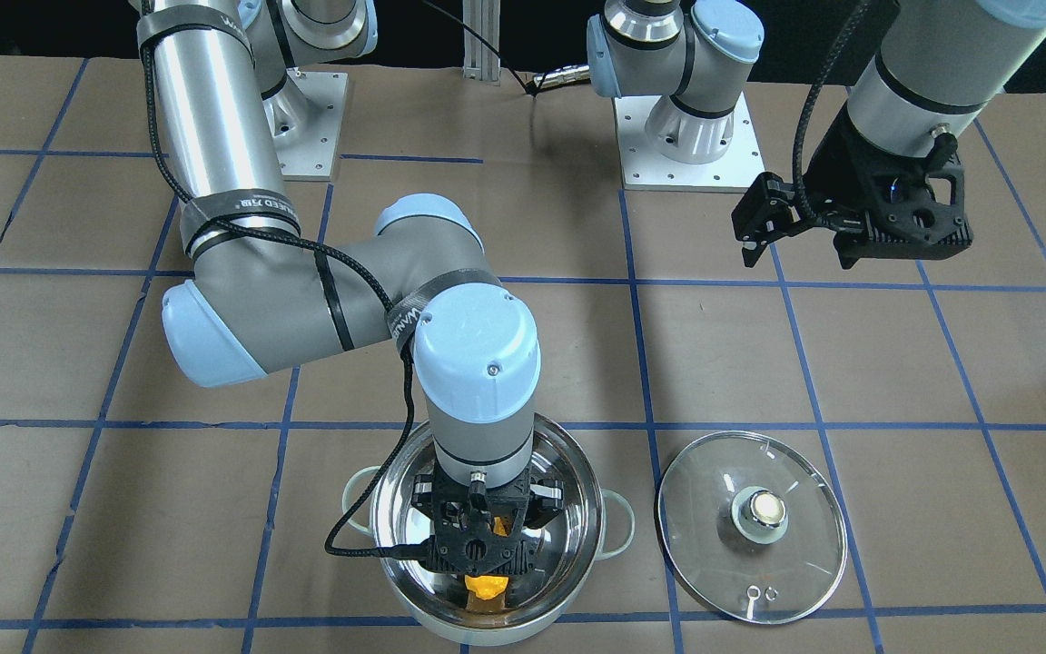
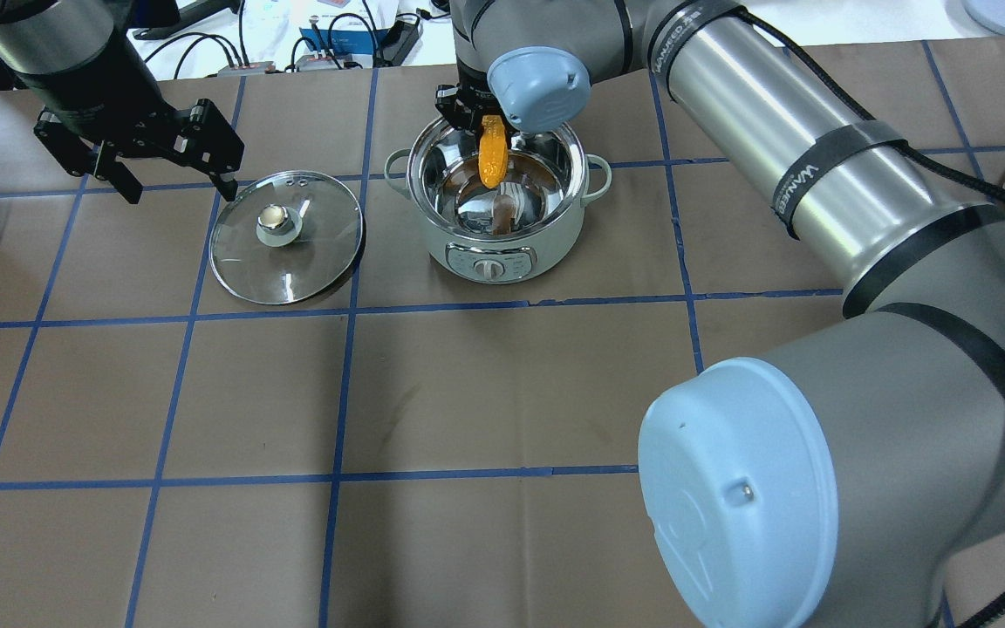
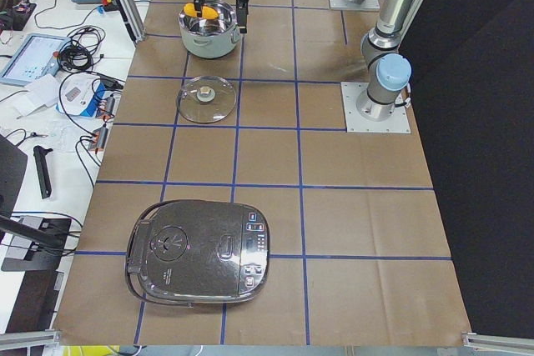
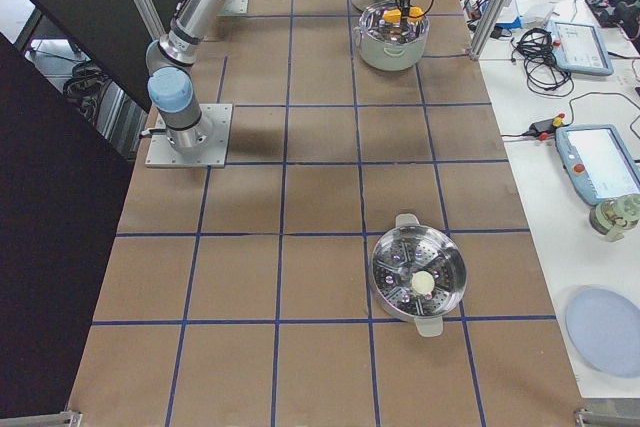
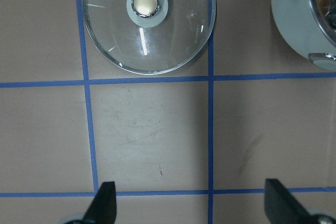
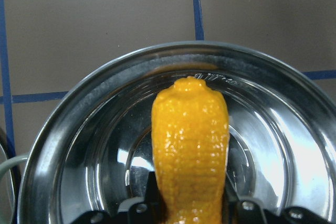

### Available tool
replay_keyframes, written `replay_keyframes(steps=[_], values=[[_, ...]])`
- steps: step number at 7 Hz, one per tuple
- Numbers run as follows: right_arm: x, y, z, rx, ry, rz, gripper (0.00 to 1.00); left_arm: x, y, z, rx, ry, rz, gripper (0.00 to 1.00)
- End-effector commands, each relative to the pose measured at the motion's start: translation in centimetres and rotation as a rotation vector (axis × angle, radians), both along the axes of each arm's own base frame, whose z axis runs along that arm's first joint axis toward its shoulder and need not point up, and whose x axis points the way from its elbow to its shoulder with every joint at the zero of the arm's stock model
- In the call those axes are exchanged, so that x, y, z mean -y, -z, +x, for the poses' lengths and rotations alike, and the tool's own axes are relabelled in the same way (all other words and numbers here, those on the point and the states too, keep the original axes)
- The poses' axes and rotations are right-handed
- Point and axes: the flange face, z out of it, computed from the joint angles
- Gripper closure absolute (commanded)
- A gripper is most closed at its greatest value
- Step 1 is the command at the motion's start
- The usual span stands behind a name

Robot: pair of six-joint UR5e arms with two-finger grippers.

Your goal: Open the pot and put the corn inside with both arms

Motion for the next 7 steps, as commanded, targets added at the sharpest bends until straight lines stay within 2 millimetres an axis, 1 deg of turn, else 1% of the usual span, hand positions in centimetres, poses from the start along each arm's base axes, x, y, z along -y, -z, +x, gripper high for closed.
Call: replay_keyframes(steps=[1, 2, 3, 4, 5, 6, 7], values=[[-0.3, 4.3, 0.1, -0.029, -0.011, 0.052, 0.78, 0.0, 0.0, 0.1, 0.001, 0.000, -0.001, 0.00], [-0.7, 5.9, 0.0, -0.022, -0.009, 0.034, 0.74, 0.1, 0.0, 0.1, -0.001, 0.002, -0.002, 0.00], [-0.9, 6.7, -0.1, -0.025, -0.011, 0.031, 0.34, 0.1, 0.0, 0.1, -0.001, 0.000, -0.003, 0.00], [-1.0, 6.3, -0.1, -0.026, -0.012, 0.027, 0.00, 0.1, 0.0, 0.1, -0.001, 0.002, -0.003, 0.00], [-1.1, 4.6, -0.3, -0.015, -0.009, 0.013, 0.00, 0.0, -0.1, 0.0, -0.002, 0.003, -0.004, 0.00], [-2.1, -1.0, -0.8, 0.005, -0.012, -0.041, 0.00, 0.1, 0.0, 0.0, -0.002, 0.003, -0.003, 0.00], [-4.3, -7.0, -2.9, -0.003, -0.018, -0.029, 0.00, 0.1, 0.0, 0.1, -0.001, 0.002, -0.001, 0.00]])
